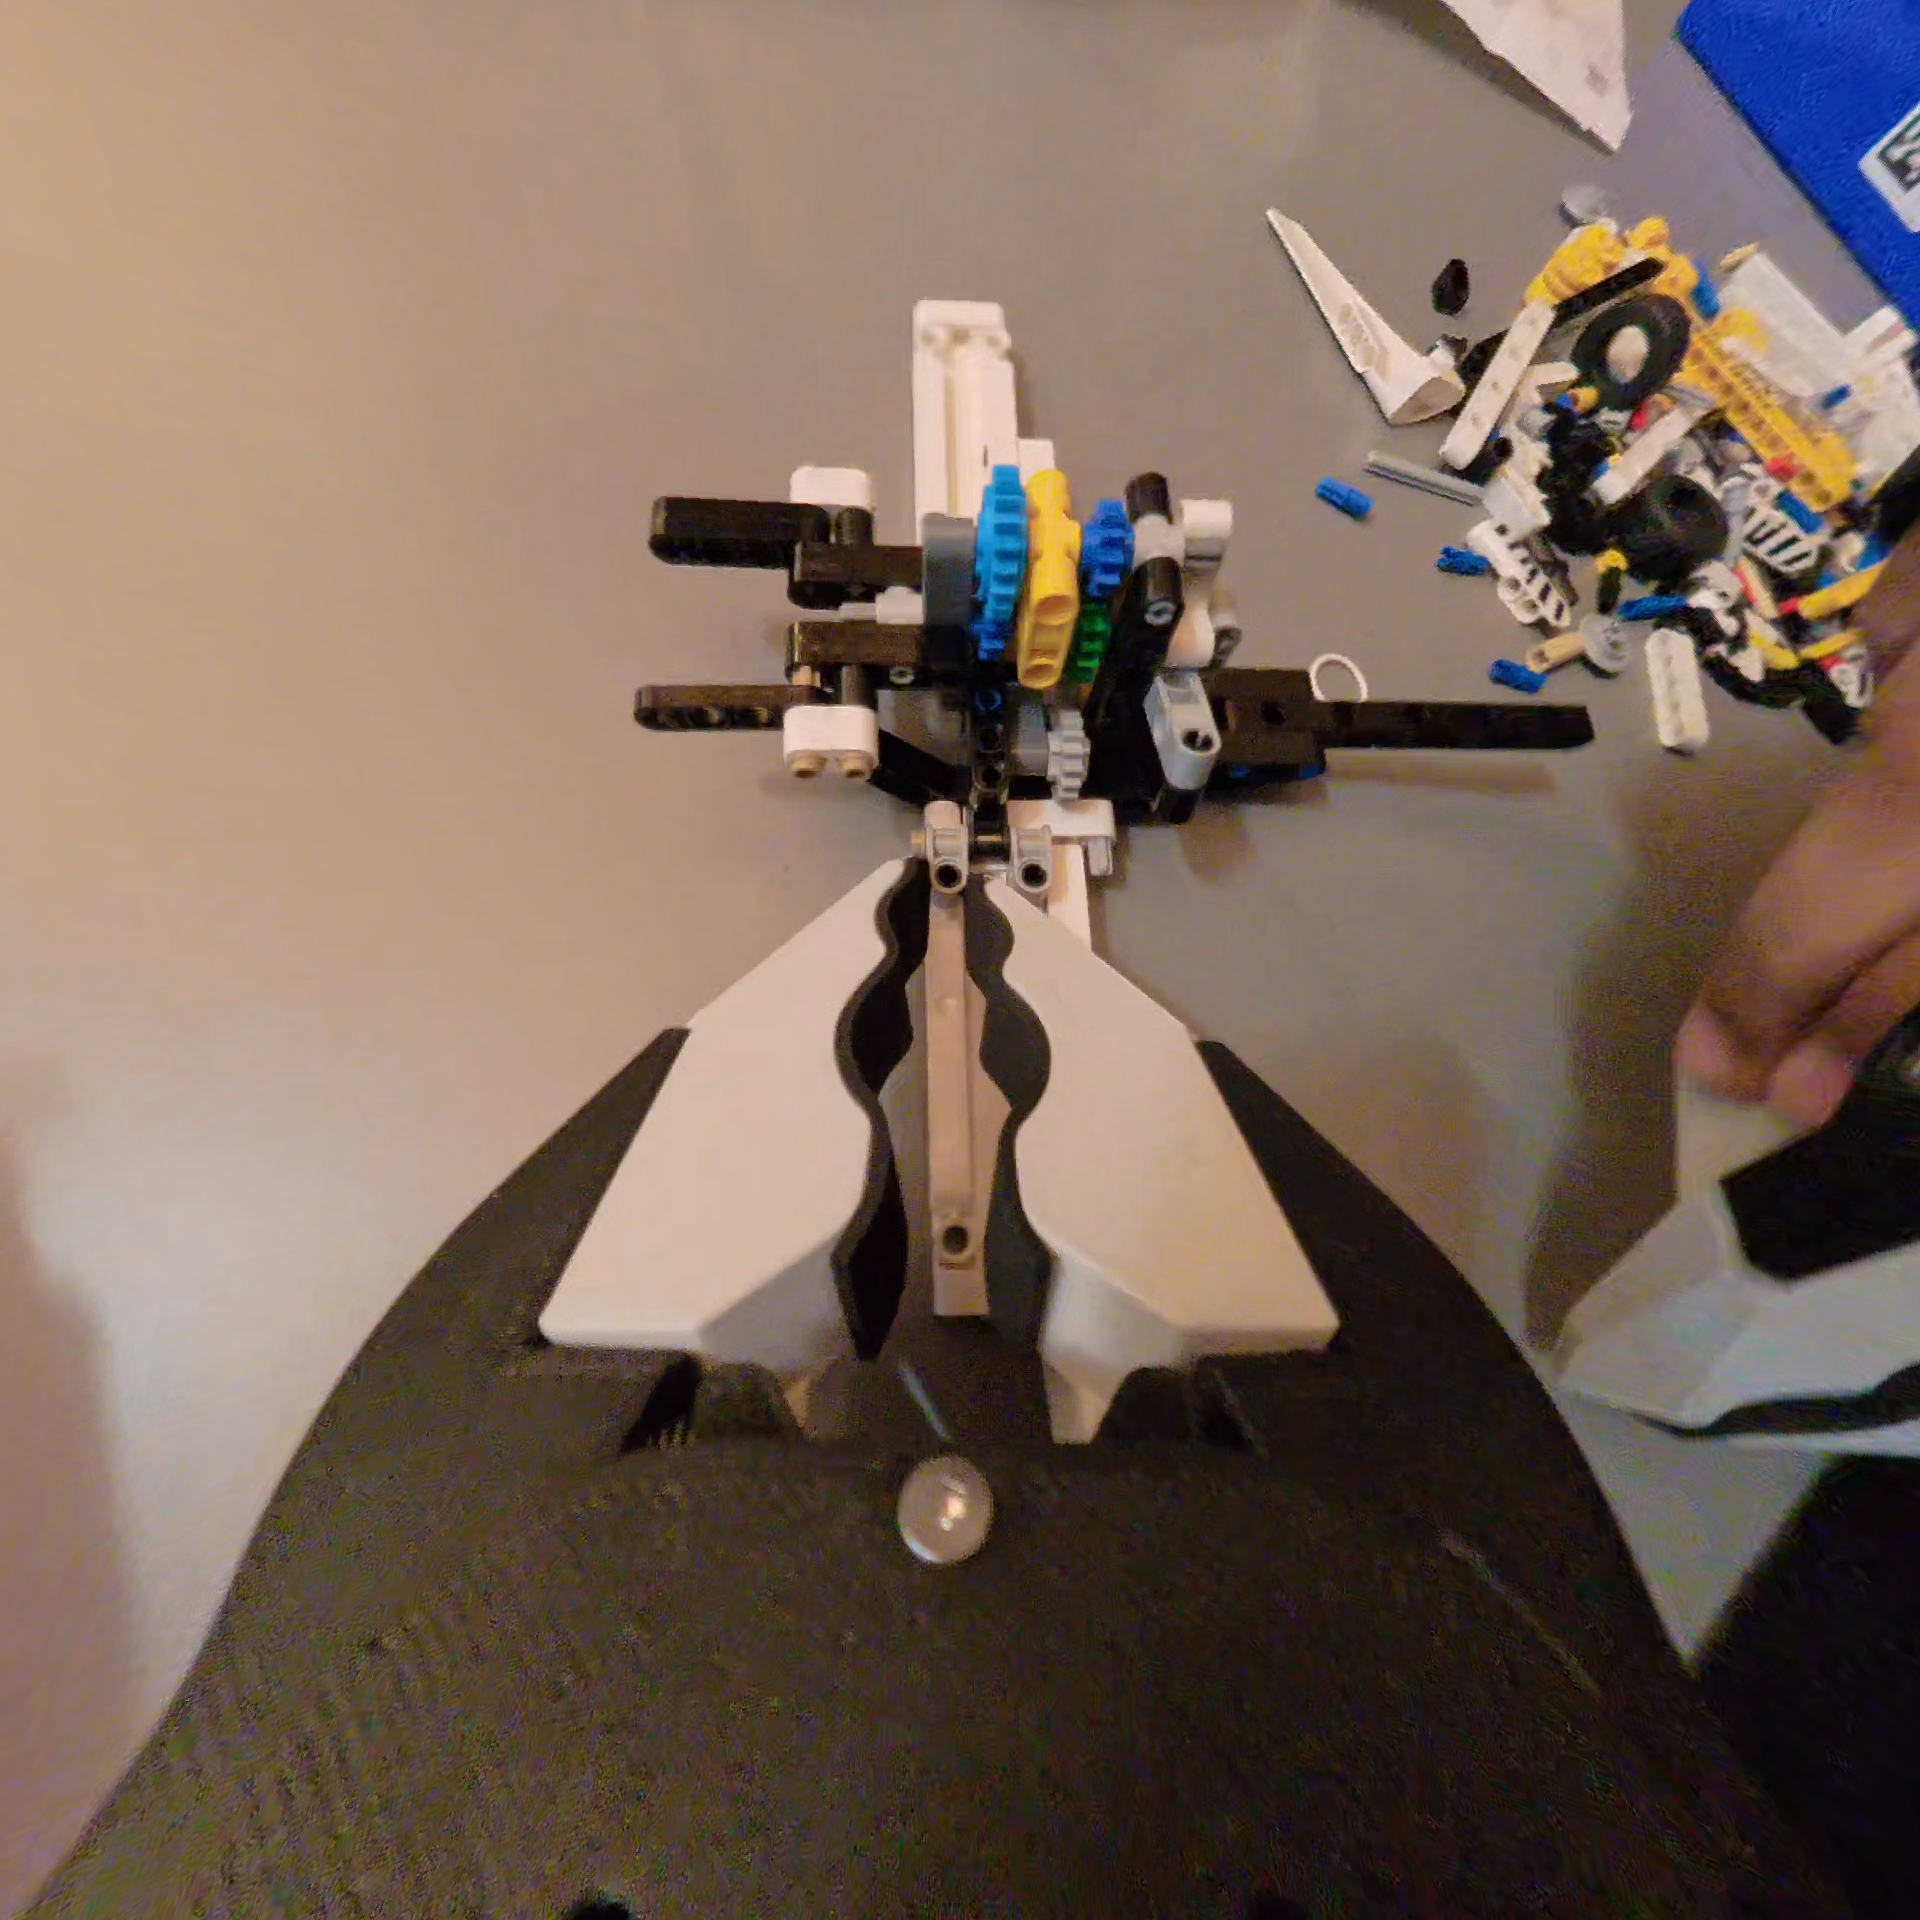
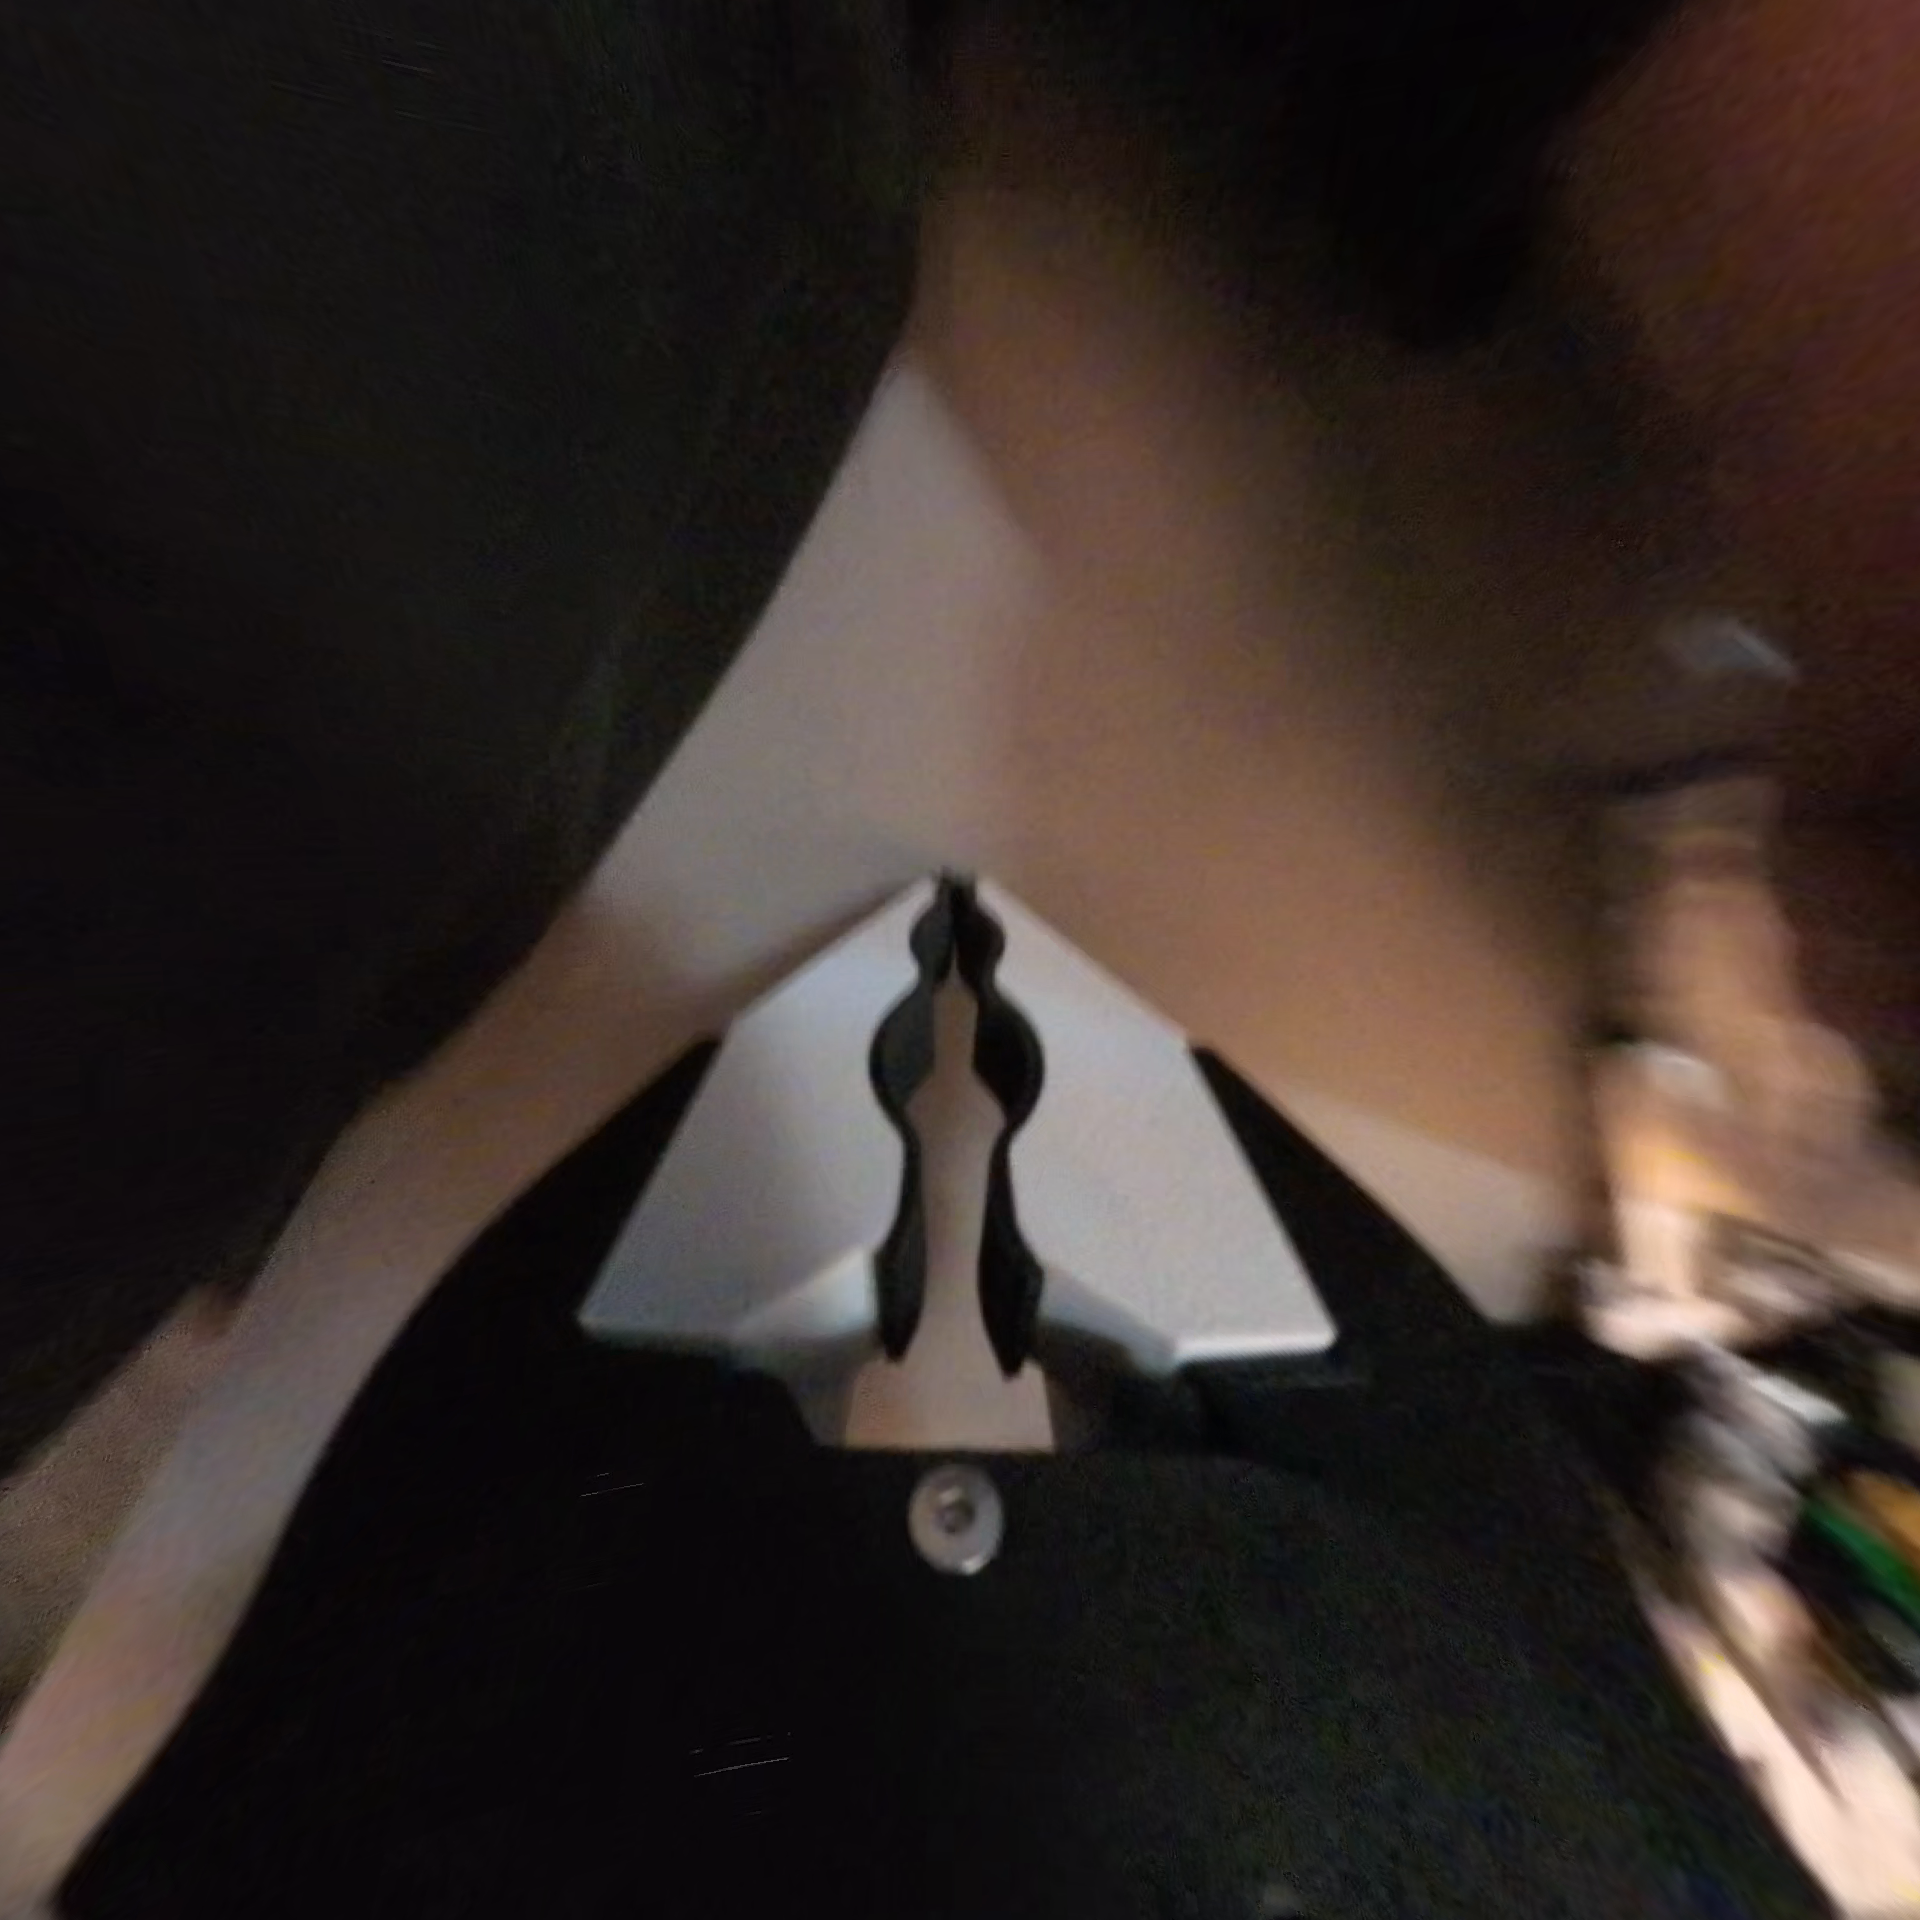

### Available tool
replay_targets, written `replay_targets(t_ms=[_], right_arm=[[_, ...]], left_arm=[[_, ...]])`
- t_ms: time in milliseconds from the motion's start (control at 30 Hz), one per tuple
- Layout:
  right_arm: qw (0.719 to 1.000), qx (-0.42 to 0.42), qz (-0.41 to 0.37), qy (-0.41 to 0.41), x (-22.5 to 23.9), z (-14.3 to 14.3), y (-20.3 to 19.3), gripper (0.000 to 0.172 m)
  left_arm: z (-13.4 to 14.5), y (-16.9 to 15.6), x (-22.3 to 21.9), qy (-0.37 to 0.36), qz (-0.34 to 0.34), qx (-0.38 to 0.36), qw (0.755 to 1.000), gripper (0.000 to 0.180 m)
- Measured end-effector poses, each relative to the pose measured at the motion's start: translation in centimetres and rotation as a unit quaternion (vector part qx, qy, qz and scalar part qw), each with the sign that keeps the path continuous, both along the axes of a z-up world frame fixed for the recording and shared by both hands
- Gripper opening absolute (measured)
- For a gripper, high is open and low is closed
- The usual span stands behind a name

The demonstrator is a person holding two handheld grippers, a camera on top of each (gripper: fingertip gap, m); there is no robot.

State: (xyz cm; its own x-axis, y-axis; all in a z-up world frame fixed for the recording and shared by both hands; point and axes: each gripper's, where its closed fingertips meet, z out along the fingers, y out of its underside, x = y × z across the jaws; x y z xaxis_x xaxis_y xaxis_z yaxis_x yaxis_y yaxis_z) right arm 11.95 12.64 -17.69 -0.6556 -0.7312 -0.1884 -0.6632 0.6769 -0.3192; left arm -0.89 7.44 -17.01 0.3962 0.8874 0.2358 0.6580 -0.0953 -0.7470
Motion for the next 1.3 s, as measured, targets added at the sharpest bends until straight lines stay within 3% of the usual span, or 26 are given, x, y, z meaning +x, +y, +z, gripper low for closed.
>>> replay_targets(t_ms=[233, 300, 400, 633, 800, 1300], right_arm=[[0.98, -0.127, -0.156, 0.0, -7.7, 4.6, -3.4, 0.0], [0.974, -0.156, -0.166, -0.003, -9.3, 5.7, -4.1, 0.015], [0.982, -0.124, -0.143, 0.008, -9.5, 4.4, -4.2, 0.019], [0.99, -0.052, -0.097, 0.091, -10.3, 1.3, -3.6, 0.01], [0.993, -0.014, -0.1, 0.066, -10.2, 1.3, -3.4, 0.006], [0.983, -0.011, -0.027, 0.181, -10.5, 0.3, -3.2, 0.007]], left_arm=[[0.0, 1.1, 0.6, -0.019, -0.051, 0.047, 0.997, 0.005], [0.0, 1.5, 0.7, -0.016, -0.06, 0.036, 0.997, 0.004], [0.0, 1.5, 0.8, -0.011, -0.061, 0.023, 0.998, 0.005], [0.0, 1.7, 0.9, -0.016, -0.071, 0.033, 0.997, 0.005], [0.1, 1.7, 0.8, -0.02, -0.07, 0.042, 0.996, 0.004], [0.0, 1.5, 0.8, -0.035, -0.06, 0.069, 0.995, 0.003]])
